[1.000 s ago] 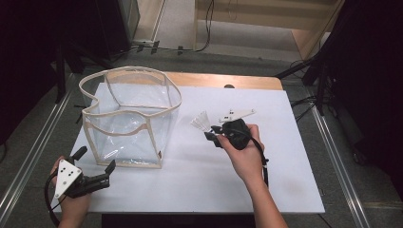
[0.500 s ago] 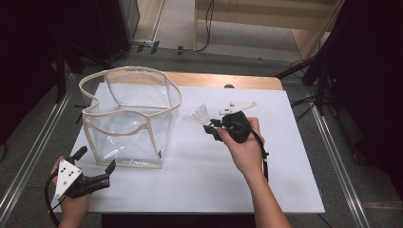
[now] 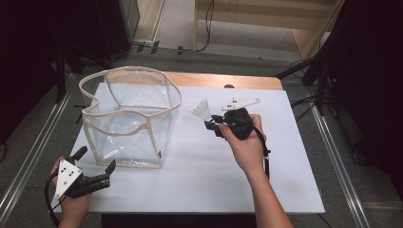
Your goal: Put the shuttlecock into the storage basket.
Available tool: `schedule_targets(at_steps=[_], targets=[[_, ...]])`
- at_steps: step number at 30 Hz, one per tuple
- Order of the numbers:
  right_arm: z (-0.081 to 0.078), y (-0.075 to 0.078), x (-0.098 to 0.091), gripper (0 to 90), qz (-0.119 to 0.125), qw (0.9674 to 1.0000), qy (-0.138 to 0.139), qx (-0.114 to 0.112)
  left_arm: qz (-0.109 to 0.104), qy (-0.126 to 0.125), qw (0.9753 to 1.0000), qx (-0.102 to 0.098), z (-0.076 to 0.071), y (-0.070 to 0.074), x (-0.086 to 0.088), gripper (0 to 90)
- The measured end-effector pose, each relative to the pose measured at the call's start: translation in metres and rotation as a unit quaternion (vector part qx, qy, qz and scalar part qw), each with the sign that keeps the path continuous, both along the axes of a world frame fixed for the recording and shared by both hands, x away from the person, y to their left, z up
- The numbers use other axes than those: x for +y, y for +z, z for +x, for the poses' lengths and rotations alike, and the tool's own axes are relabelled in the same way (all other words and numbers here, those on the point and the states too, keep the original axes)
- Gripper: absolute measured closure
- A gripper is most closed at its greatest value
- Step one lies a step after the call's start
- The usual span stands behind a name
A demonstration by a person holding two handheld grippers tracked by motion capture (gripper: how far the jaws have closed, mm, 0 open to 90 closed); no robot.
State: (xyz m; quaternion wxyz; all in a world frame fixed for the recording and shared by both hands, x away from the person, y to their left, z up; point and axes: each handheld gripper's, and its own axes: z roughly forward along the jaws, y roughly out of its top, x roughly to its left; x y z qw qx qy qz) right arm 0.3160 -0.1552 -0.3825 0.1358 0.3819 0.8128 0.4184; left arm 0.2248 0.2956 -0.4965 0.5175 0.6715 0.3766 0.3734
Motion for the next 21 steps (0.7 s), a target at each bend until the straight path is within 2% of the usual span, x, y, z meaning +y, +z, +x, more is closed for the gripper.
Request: schedule_targets(at_steps=[21], targets=[[0.0026,0.0096,0.0035,63.1,0.01,0.9998,0.0,-0.016,0.0,0.0,1.0,0.001,0.0001,0.0,0.0001,0.0]])
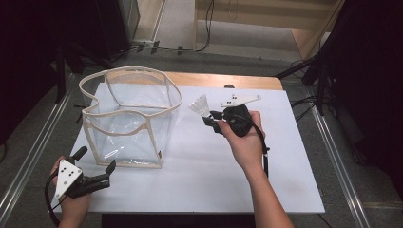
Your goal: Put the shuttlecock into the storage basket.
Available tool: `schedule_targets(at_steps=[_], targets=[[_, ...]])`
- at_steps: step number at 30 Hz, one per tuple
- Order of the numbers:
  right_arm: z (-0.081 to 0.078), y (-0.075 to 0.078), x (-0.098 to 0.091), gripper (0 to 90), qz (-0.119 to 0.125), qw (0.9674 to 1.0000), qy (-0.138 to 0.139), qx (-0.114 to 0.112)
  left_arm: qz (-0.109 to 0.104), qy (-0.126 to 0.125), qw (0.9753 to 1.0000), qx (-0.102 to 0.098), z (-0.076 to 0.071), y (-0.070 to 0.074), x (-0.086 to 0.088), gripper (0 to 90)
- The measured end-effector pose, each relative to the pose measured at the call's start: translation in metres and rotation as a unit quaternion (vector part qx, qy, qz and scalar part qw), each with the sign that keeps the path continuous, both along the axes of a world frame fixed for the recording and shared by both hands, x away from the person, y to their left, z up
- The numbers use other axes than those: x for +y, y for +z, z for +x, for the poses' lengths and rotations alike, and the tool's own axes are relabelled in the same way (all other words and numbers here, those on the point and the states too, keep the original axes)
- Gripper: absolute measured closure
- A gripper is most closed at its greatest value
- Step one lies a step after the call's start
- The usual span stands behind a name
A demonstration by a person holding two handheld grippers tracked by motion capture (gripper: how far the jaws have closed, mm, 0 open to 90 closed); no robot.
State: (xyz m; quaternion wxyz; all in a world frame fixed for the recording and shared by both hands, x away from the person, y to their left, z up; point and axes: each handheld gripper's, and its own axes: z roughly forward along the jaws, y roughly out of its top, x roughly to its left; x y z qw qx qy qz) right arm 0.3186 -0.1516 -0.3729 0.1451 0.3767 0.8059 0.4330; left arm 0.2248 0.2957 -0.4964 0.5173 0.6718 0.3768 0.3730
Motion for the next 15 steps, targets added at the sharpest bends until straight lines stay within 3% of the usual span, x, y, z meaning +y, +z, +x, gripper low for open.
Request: schedule_targets(at_steps=[15], targets=[[0.0023,0.0048,0.0061,63.1,0.015,0.9998,-0.003,-0.013,0.0,-0.001,1.0,0.001,-0.0001,-0.0001,0.0001,0.0]])
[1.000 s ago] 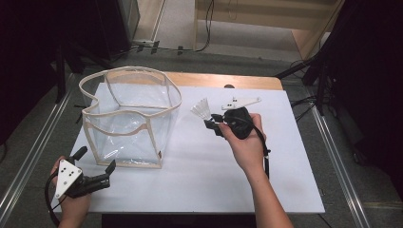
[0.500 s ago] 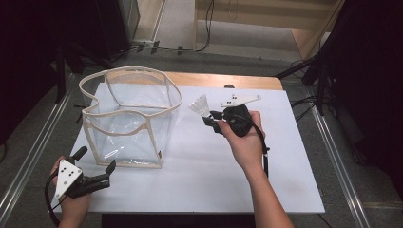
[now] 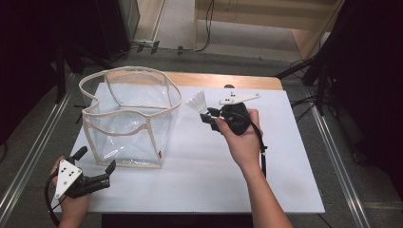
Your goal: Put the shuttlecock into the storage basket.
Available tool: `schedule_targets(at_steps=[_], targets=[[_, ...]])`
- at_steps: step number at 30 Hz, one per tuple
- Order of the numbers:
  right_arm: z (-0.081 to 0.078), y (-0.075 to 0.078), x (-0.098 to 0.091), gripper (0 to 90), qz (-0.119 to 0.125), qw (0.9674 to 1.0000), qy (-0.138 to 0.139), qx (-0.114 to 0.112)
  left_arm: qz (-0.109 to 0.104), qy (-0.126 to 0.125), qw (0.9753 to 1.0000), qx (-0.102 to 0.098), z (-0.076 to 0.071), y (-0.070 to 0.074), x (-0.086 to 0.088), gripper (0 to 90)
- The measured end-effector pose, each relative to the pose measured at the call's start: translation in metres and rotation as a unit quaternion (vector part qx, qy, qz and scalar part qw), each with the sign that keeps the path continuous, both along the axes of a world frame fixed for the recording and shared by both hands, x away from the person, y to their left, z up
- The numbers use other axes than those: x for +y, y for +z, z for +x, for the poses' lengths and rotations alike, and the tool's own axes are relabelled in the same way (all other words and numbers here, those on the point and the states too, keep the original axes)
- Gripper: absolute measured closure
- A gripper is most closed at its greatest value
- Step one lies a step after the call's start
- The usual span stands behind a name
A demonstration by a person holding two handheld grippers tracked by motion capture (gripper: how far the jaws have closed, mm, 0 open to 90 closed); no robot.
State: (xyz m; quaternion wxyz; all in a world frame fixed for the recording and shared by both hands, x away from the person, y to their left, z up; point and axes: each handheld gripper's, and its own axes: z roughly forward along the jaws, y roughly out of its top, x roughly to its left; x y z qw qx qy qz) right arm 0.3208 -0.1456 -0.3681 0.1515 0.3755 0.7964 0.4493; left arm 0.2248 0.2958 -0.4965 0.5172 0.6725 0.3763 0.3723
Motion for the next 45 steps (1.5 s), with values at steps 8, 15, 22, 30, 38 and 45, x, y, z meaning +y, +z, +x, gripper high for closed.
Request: schedule_targets(at_steps=[8,15,22,30,38,45], targets=[[0.0,0.003,0.004,63.1,0.005,1.0,0.0,-0.005,-0.001,0.0,1.0,0.0,0.0,0.0,0.0,0.0],[0.002,0.011,0.005,63.1,0.009,0.9999,-0.001,-0.015,-0.002,0.0,1.0,0.0,0.0,0.0,0.0,0.0],[0.004,0.018,0.009,63.1,0.01,0.9996,0.0,-0.026,-0.003,-0.001,1.0,0.0,0.0,0.0,0.0,0.0],[0.007,0.025,0.018,63.1,0.016,0.9993,0.009,-0.033,-0.003,-0.001,1.0,0.0,0.0,0.0,0.0,0.0],[0.009,0.03,0.025,63.1,0.021,0.999,0.012,-0.038,-0.002,-0.002,1.0,0.0,0.0,0.0,0.0,0.0],[0.012,0.035,0.031,63.1,0.025,0.9986,0.018,-0.043,-0.002,-0.001,1.0,0.001,0.0,0.0,0.0,0.0]])
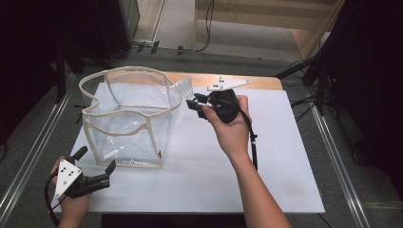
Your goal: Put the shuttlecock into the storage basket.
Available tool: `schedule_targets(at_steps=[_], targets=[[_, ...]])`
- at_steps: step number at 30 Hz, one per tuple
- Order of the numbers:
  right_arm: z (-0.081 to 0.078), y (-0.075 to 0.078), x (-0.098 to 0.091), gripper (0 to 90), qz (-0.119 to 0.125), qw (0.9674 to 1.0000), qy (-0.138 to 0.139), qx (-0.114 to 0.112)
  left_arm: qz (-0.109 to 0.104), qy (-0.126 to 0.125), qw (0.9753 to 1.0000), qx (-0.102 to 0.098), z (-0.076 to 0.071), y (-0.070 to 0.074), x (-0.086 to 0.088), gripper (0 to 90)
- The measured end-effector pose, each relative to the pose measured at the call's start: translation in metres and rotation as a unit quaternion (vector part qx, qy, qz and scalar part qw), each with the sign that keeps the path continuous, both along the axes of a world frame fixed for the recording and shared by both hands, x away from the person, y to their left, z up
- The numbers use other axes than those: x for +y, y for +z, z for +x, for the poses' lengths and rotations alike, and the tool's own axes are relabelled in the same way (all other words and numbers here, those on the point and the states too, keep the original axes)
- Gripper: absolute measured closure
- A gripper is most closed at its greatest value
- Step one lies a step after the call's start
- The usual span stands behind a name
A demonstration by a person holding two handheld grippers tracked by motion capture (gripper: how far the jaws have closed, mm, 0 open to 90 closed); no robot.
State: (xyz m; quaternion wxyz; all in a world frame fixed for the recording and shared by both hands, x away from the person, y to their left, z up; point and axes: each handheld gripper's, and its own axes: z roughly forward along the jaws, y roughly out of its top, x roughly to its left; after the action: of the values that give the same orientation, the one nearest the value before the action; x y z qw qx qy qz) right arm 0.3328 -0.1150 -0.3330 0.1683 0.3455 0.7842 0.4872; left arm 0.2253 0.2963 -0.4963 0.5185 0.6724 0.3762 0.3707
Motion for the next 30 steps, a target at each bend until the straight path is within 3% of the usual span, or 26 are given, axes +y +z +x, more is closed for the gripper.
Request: schedule_targets(at_steps=[30], targets=[[0.012,0.002,0.029,63.1,0.014,0.9996,0.022,-0.002,-0.001,-0.001,1.0,0.001,0.0,0.0,0.0,0.0]])
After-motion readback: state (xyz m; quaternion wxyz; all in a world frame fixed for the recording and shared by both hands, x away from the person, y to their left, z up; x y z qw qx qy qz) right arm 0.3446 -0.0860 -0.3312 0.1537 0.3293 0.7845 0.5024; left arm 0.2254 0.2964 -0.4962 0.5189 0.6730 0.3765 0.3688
